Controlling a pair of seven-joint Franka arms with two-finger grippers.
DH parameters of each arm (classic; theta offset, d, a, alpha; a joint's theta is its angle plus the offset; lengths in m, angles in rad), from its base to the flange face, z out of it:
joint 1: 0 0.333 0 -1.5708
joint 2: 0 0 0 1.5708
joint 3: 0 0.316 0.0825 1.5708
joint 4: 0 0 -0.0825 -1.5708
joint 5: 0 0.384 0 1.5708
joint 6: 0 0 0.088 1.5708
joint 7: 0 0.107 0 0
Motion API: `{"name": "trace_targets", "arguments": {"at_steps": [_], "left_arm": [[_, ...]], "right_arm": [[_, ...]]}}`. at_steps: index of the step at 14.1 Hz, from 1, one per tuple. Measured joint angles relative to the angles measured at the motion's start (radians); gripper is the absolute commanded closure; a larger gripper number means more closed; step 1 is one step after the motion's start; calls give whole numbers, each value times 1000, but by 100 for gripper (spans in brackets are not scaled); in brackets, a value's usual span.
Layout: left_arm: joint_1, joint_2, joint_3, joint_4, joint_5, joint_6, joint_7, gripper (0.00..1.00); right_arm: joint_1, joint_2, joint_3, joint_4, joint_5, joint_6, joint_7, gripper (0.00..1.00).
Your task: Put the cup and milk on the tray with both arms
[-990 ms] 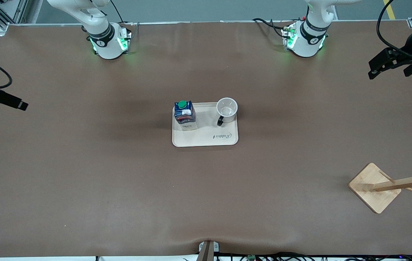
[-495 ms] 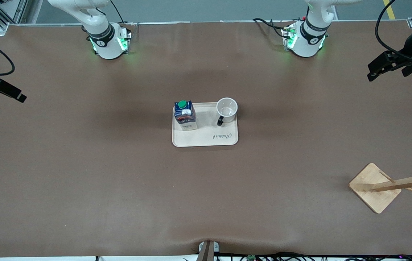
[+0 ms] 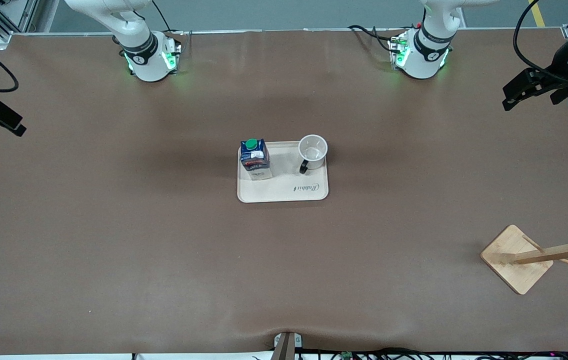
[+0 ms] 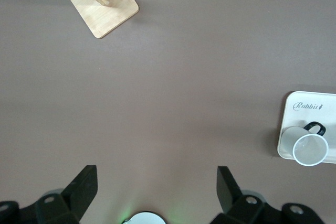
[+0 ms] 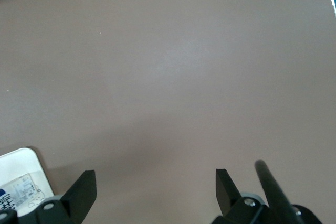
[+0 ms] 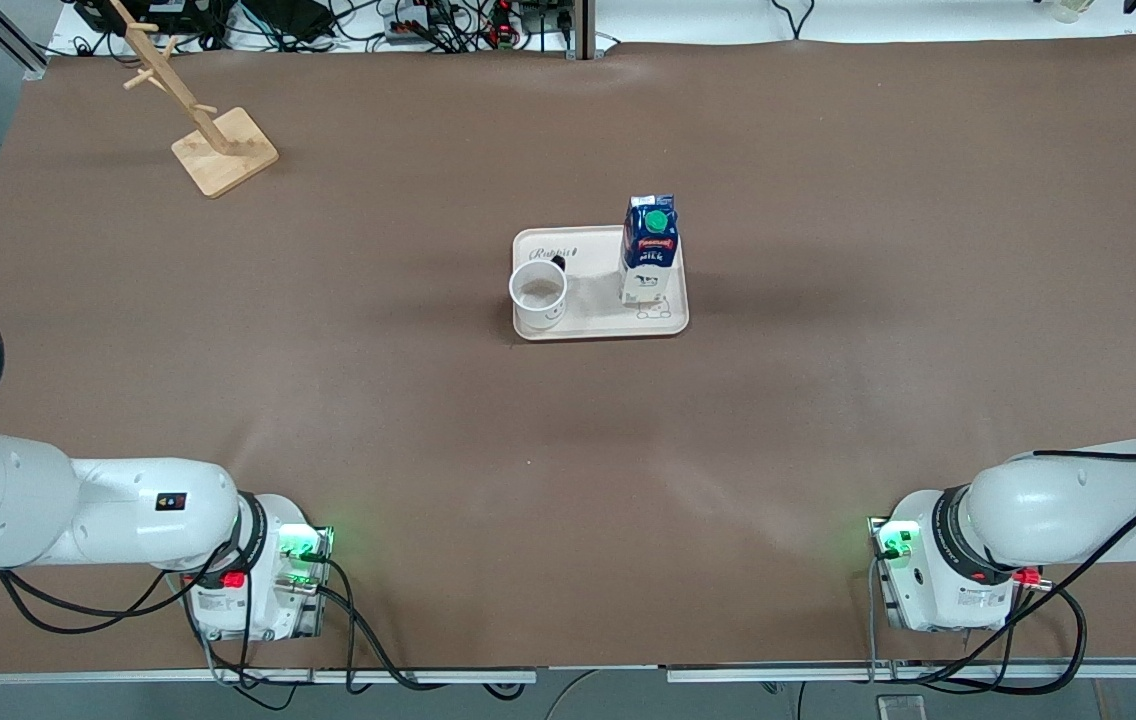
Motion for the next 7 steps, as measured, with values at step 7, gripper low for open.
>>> {"name": "trace_targets", "arguments": {"at_steps": [7], "left_arm": [[-2,0,-11,1,0,0,0,0]], "right_arm": [[-43,4,-8,21,30,-80,-348,0]]}}
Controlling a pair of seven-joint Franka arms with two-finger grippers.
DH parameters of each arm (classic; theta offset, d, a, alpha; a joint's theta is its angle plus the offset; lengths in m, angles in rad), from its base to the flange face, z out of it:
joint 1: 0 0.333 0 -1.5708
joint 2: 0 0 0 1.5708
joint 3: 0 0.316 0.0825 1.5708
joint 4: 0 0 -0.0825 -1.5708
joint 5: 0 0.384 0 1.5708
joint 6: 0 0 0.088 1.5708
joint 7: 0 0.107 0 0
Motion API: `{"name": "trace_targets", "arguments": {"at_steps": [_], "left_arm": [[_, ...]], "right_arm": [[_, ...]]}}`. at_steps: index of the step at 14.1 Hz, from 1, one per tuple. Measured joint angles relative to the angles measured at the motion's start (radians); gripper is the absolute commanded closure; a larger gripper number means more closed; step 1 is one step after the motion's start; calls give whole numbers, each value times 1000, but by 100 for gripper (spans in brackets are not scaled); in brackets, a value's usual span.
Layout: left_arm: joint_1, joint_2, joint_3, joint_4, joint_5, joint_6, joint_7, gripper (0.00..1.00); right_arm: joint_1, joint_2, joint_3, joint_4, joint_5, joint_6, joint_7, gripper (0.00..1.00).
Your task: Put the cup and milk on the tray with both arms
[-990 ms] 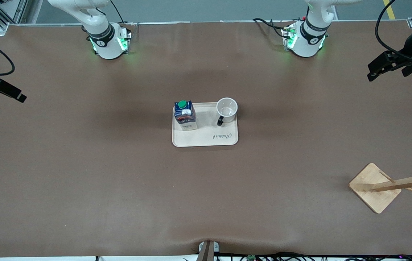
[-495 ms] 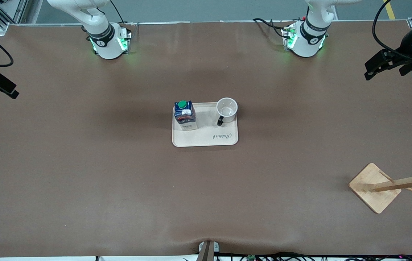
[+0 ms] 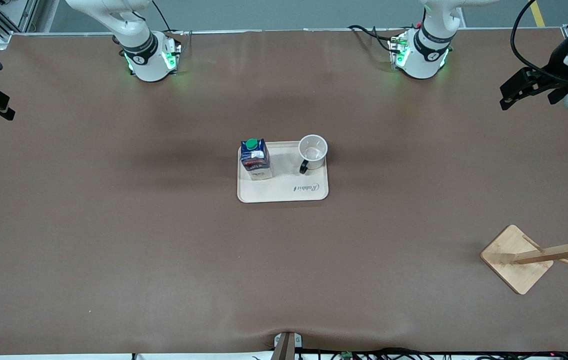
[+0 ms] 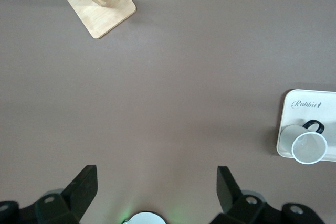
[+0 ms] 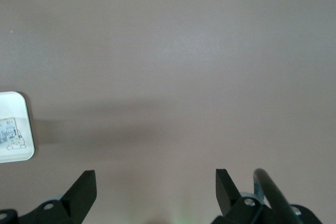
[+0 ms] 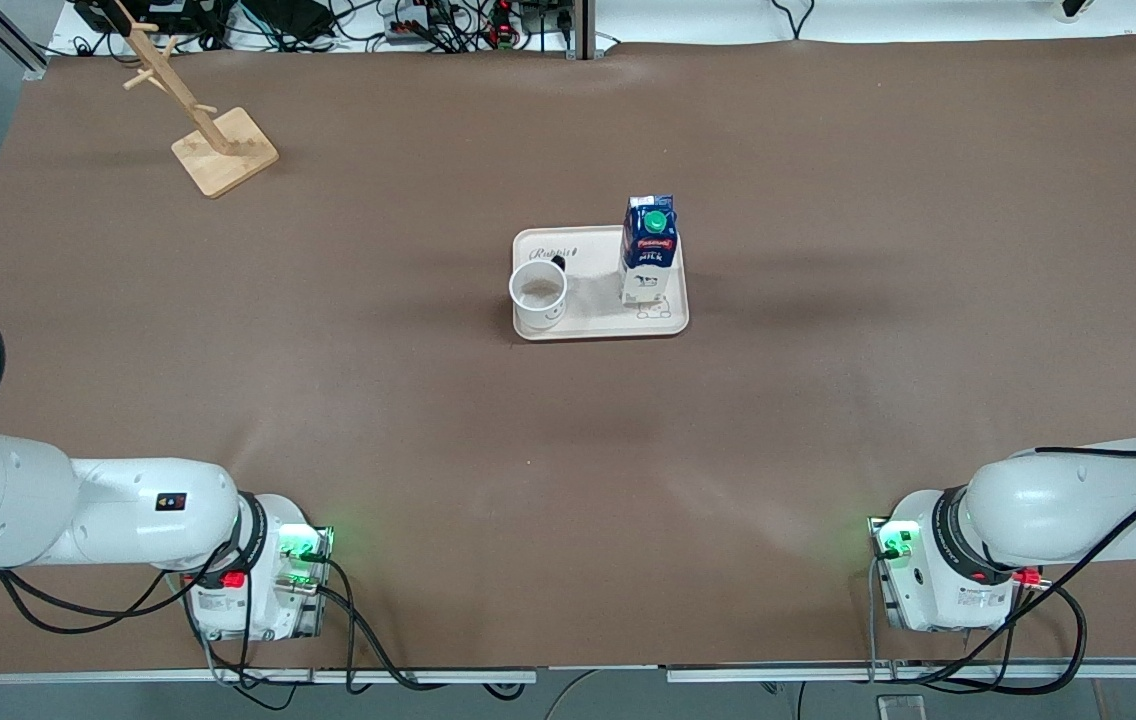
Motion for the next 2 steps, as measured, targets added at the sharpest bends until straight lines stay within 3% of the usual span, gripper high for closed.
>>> {"name": "trace_targets", "arguments": {"at_steps": [2], "left_arm": [[0,0,0,6,0,0,0,0]], "right_arm": [[1,0,6,3,1,-5,-12,0]]}}
